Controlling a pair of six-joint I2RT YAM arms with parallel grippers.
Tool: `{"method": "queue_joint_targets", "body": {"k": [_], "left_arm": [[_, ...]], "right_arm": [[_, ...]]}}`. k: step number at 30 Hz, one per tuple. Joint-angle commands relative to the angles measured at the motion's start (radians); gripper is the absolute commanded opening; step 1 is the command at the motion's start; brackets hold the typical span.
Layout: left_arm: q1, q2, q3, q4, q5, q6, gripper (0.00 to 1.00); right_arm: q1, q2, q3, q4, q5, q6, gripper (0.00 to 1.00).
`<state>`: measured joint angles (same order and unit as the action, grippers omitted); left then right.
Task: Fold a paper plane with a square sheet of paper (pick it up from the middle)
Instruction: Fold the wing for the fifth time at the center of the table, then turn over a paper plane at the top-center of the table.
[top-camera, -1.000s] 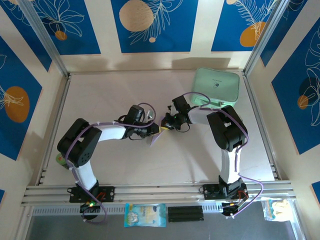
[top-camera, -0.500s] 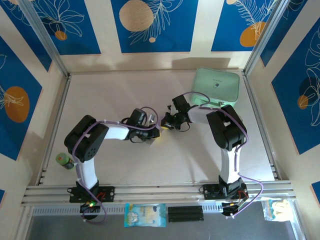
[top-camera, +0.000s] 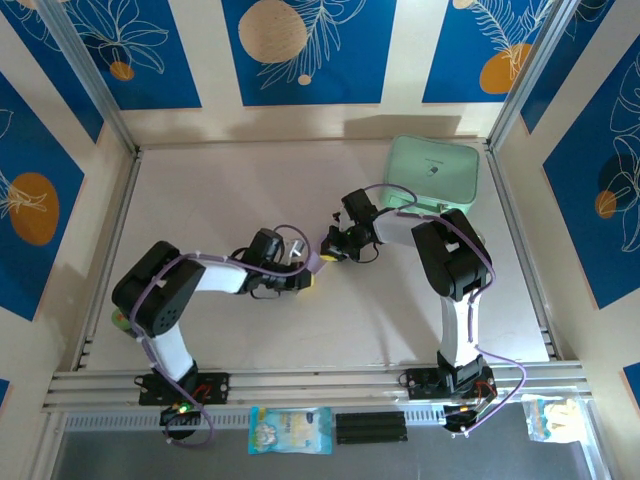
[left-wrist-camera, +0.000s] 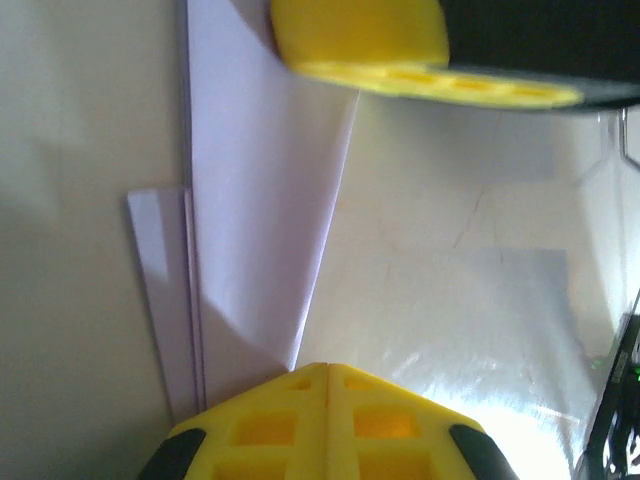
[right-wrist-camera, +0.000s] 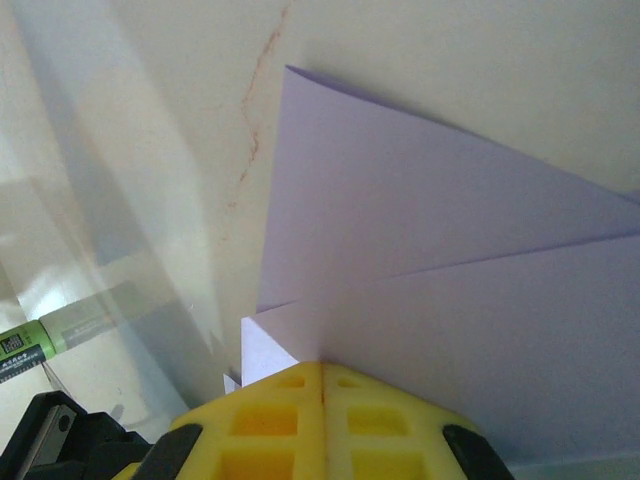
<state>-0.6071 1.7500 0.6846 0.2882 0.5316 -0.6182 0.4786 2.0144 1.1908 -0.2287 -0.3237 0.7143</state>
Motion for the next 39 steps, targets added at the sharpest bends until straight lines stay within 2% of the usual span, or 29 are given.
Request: {"method": "queue_joint_targets", "body": {"k": [1, 10, 14, 17, 21, 26, 29, 32, 35, 39], "left_arm": [[-0.007, -0.013, -0.093, -0.170, 0.032, 0.031, 0.00], [-0.006, -0.122, -0.214, -0.199, 0.015, 0.037, 0.00], [0.000, -0.230, -0.166, -0.274, -0.027, 0.039, 0.00], [0.010, -0.309, -0.098, -0.337, -0.086, 0.015, 0.06], [0.039, -0.410, -0.015, -0.443, -0.196, 0.012, 0.20], [0.103, -0.488, 0.021, -0.497, -0.299, 0.020, 0.54], [0.128, -0.514, 0.030, -0.509, -0.379, 0.046, 0.76], [0.145, -0.532, 0.022, -0.508, -0.458, 0.059, 0.91], [0.157, -0.546, 0.008, -0.495, -0.514, 0.058, 1.00], [0.180, -0.553, -0.009, -0.478, -0.521, 0.032, 0.99]], "right_arm": [[-0.017, 0.069, -0.011, -0.095, 0.115, -0.013, 0.00], [-0.018, 0.068, -0.003, -0.106, 0.109, -0.021, 0.00], [-0.014, 0.038, 0.025, -0.109, 0.071, -0.029, 0.00], [0.003, -0.017, 0.090, -0.126, 0.030, -0.027, 0.05], [0.039, -0.098, 0.184, -0.225, 0.114, -0.025, 0.17], [0.067, -0.166, 0.221, -0.371, 0.302, 0.050, 0.36], [0.094, -0.167, 0.255, -0.461, 0.406, 0.105, 0.43], [0.131, -0.134, 0.304, -0.524, 0.473, 0.162, 0.48], [0.169, -0.064, 0.382, -0.609, 0.548, 0.227, 0.51], [0.207, 0.023, 0.477, -0.700, 0.625, 0.297, 0.52]]}}
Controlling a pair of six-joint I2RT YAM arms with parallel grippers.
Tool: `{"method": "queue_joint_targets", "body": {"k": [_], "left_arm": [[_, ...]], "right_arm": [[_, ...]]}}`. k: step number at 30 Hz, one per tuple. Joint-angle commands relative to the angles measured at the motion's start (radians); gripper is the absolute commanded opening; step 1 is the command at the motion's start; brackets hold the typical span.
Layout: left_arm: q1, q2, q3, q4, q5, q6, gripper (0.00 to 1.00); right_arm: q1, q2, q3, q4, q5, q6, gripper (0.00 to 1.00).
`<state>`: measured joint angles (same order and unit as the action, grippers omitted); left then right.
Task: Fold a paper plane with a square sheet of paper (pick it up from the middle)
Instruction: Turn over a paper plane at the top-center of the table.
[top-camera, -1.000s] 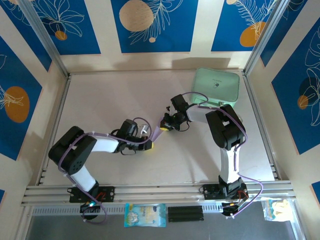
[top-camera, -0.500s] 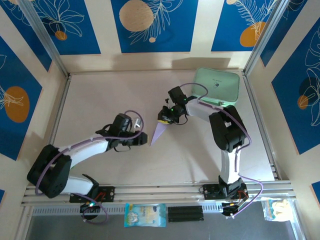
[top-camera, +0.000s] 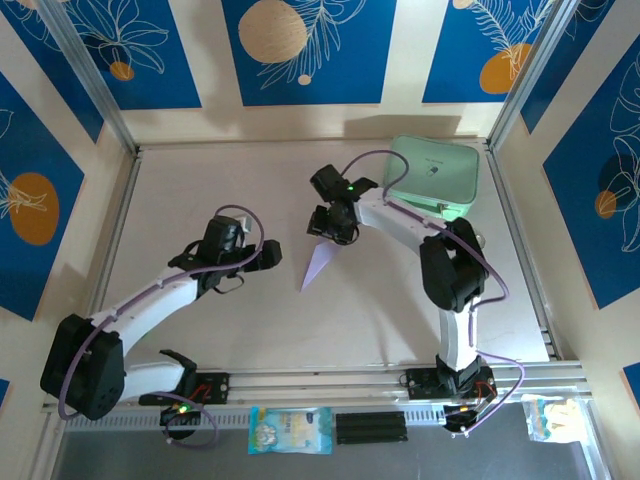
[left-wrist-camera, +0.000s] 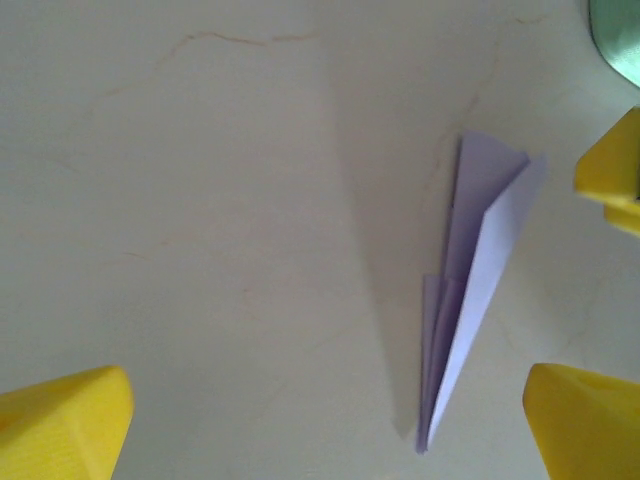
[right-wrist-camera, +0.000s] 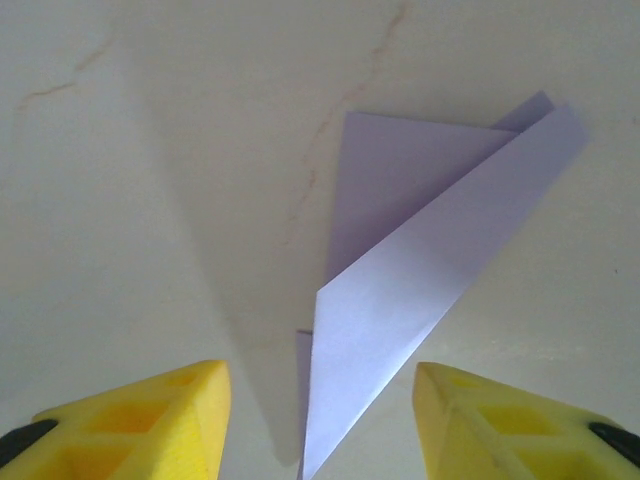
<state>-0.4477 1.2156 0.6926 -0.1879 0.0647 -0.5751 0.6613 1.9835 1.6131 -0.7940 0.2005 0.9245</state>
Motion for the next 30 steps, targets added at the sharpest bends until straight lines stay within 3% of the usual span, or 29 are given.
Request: {"method": "queue_joint_targets", "body": {"k": [1, 14, 26, 30], "left_arm": [[0.026, -0.018, -0.020, 0.000, -0.050, -0.017, 0.99], [0.047, 0.014, -0.028, 0.023, -0.006, -0.010, 1.00], [0.050, 0.022, -0.027, 0.013, -0.007, -0.011, 0.99], [0.052, 0.026, -0.024, 0.015, -0.008, -0.013, 1.00]], "right_arm": [[0.030, 0.071, 0.071, -0.148, 0.108, 0.098, 0.53], [0.075, 0.238, 0.218, -0.272, 0.166, 0.162, 0.54], [0.076, 0.211, 0.215, -0.330, 0.198, 0.203, 0.43], [0.076, 0.209, 0.209, -0.326, 0.183, 0.206, 0.34]]}}
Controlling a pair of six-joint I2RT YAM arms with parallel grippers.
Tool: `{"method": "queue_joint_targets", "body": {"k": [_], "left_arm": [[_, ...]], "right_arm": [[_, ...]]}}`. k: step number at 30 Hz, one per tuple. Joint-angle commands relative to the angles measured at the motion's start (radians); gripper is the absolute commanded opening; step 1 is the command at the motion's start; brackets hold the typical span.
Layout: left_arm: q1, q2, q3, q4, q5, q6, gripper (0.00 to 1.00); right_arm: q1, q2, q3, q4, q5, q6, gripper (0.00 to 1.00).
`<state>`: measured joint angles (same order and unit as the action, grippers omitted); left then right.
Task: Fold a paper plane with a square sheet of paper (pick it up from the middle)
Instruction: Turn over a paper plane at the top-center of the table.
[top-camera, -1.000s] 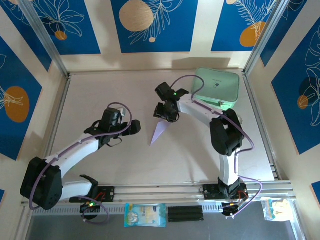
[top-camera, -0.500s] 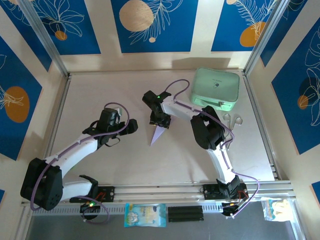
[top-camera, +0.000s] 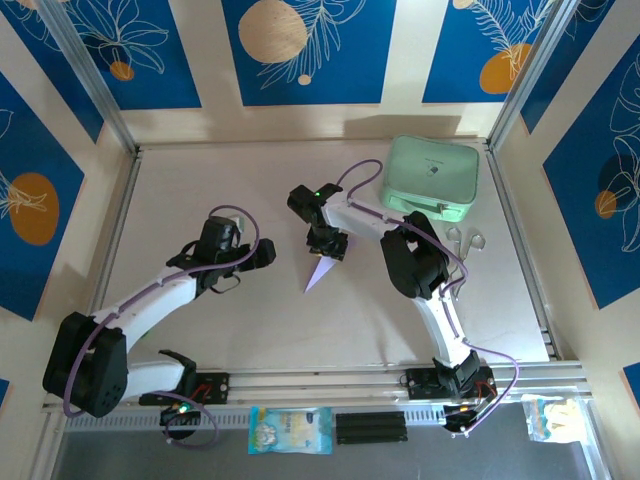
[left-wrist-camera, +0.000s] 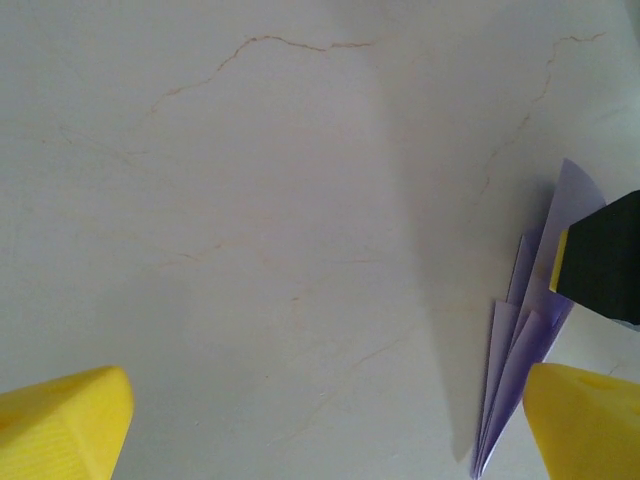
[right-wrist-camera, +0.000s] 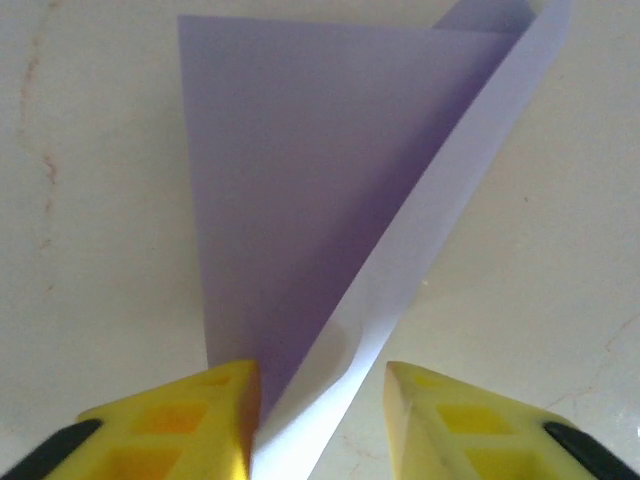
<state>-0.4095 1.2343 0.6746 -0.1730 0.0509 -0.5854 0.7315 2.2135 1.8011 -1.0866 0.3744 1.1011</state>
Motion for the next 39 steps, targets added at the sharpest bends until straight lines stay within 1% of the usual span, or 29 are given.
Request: {"method": "queue_joint_targets", "body": {"k": [1, 8, 10, 11, 13, 16, 19, 21, 24, 29, 31, 36, 39], "left_arm": [[0.014, 0.009, -0.006, 0.000, 0.006, -0.003, 0.99], [0.025, 0.008, -0.004, 0.000, 0.009, -0.017, 1.00], [0.033, 0.005, -0.008, 0.002, 0.016, -0.027, 0.99], [0.039, 0.002, -0.010, 0.003, 0.022, -0.033, 0.99], [0.051, -0.003, -0.014, 0.010, 0.037, -0.043, 0.99], [0.071, -0.012, -0.024, 0.022, 0.060, -0.061, 0.99], [0.089, -0.018, -0.039, 0.044, 0.087, -0.083, 1.00], [0.096, -0.017, -0.047, 0.065, 0.109, -0.095, 1.00], [0.097, -0.011, -0.055, 0.098, 0.148, -0.112, 0.99], [0.096, 0.015, -0.083, 0.173, 0.234, -0.154, 1.00], [0.096, 0.034, -0.100, 0.215, 0.274, -0.179, 0.96], [0.086, 0.096, -0.140, 0.337, 0.379, -0.246, 0.79], [0.065, 0.135, -0.154, 0.398, 0.421, -0.275, 0.71]], "right_arm": [[0.006, -0.021, 0.017, -0.031, 0.006, 0.029, 0.31], [0.006, -0.058, 0.005, -0.019, 0.018, 0.015, 0.07], [0.006, -0.087, -0.005, 0.003, 0.015, -0.013, 0.01], [0.006, -0.105, -0.014, 0.026, 0.004, -0.041, 0.00], [0.006, -0.146, -0.038, 0.092, -0.032, -0.098, 0.00], [0.006, -0.220, -0.117, 0.247, -0.129, -0.225, 0.00], [0.000, -0.291, -0.249, 0.457, -0.281, -0.330, 0.00], [-0.008, -0.321, -0.345, 0.609, -0.413, -0.381, 0.00], [-0.021, -0.331, -0.454, 0.765, -0.547, -0.395, 0.00], [-0.039, -0.318, -0.589, 0.949, -0.656, -0.382, 0.00], [-0.049, -0.311, -0.631, 1.003, -0.687, -0.370, 0.00], [-0.074, -0.302, -0.705, 1.064, -0.713, -0.356, 0.00], [-0.084, -0.303, -0.726, 1.074, -0.720, -0.356, 0.00]]}}
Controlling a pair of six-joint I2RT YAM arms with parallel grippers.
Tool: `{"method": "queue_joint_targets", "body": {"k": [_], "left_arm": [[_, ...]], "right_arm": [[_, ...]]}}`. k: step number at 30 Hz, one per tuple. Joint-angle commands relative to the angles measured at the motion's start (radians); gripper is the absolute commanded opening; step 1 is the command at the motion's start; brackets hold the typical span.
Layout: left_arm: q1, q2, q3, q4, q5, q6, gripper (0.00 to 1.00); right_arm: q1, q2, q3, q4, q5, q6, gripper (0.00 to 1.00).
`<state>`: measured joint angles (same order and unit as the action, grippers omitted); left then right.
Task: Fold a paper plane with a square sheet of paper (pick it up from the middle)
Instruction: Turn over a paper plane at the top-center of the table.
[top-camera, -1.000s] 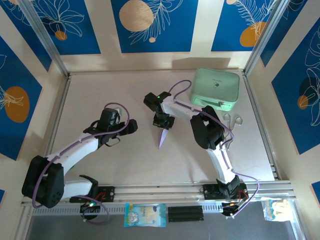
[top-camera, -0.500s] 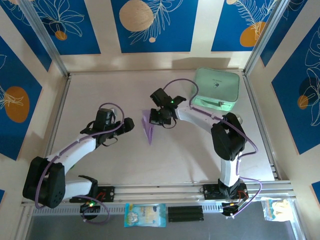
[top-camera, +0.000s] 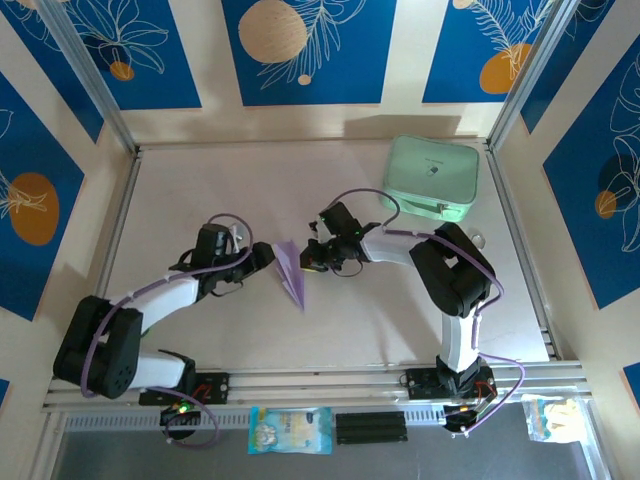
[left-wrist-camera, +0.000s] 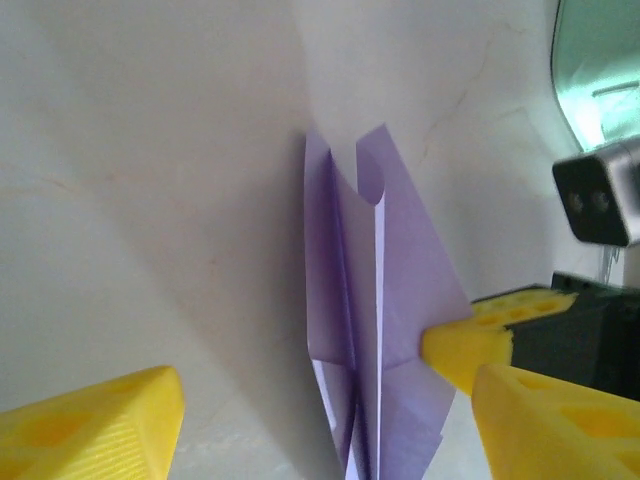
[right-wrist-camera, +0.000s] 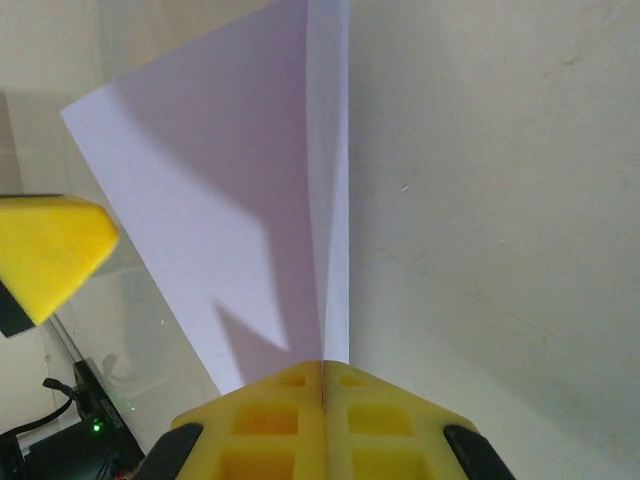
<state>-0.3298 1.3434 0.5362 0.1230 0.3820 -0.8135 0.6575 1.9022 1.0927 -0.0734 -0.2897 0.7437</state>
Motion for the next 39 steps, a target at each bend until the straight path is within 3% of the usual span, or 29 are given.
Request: {"method": "queue_joint_targets", "body": {"k": [1, 11, 15, 20, 27, 39], "left_arm": [[-0.023, 0.039, -0.019, 0.120, 0.102, -0.051, 0.68], [-0.072, 0.175, 0.024, 0.160, 0.109, -0.077, 0.33], [-0.074, 0.224, 0.037, 0.198, 0.128, -0.091, 0.24], [-0.074, 0.261, 0.045, 0.237, 0.140, -0.110, 0.21], [-0.074, 0.279, 0.066, 0.188, 0.107, -0.111, 0.01], [-0.072, 0.140, 0.003, 0.125, -0.037, -0.139, 0.00]], "right_arm": [[-0.011, 0.010, -0.021, 0.061, -0.056, 0.000, 0.00], [-0.017, 0.030, -0.025, 0.063, -0.064, 0.000, 0.00], [-0.019, 0.038, -0.022, 0.061, -0.068, 0.000, 0.00], [-0.020, 0.041, -0.020, 0.060, -0.072, 0.000, 0.00], [-0.035, 0.020, -0.032, 0.056, -0.050, 0.008, 0.00], [-0.062, -0.046, -0.115, 0.101, 0.015, 0.040, 0.00]]}}
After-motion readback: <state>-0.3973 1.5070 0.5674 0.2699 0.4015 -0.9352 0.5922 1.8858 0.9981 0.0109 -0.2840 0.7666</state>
